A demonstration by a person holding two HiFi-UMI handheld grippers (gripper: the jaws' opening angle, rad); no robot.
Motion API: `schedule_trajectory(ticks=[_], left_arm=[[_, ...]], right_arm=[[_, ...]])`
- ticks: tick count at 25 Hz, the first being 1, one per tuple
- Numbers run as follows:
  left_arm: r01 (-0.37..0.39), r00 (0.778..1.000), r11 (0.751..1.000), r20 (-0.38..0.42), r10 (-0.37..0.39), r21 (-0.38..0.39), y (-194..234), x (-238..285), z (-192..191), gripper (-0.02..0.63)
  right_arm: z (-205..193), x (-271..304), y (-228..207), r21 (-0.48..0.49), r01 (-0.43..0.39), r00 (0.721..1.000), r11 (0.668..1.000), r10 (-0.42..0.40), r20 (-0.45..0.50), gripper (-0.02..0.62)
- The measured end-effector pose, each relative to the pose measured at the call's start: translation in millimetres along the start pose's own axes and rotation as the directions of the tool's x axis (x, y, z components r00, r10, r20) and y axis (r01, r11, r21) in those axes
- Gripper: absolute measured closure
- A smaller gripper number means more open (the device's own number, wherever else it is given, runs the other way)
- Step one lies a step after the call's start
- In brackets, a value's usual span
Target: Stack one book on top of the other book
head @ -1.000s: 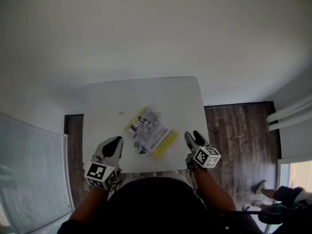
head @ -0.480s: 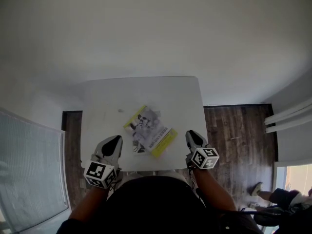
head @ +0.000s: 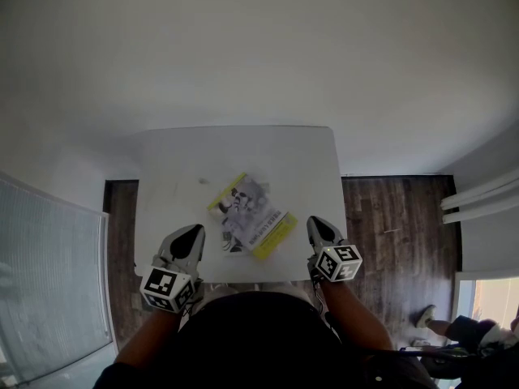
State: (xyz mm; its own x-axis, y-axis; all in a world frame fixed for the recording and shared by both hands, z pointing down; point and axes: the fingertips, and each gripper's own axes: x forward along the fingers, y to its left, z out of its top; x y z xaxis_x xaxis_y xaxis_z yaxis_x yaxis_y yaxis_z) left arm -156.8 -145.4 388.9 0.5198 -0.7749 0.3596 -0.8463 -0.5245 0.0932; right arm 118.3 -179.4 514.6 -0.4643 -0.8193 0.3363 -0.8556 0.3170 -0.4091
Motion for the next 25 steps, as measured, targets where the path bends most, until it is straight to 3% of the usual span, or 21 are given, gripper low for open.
schedule_trajectory(ticks=[25], left_arm=[[0.035, 0.999, 0.999, 0.004, -0.035, -0.013, 0, -12, -8, 0.603]], right_arm=[[-14, -23, 8, 0.036, 0.022, 0.999, 0.999, -0.022, -0.026, 0.594]])
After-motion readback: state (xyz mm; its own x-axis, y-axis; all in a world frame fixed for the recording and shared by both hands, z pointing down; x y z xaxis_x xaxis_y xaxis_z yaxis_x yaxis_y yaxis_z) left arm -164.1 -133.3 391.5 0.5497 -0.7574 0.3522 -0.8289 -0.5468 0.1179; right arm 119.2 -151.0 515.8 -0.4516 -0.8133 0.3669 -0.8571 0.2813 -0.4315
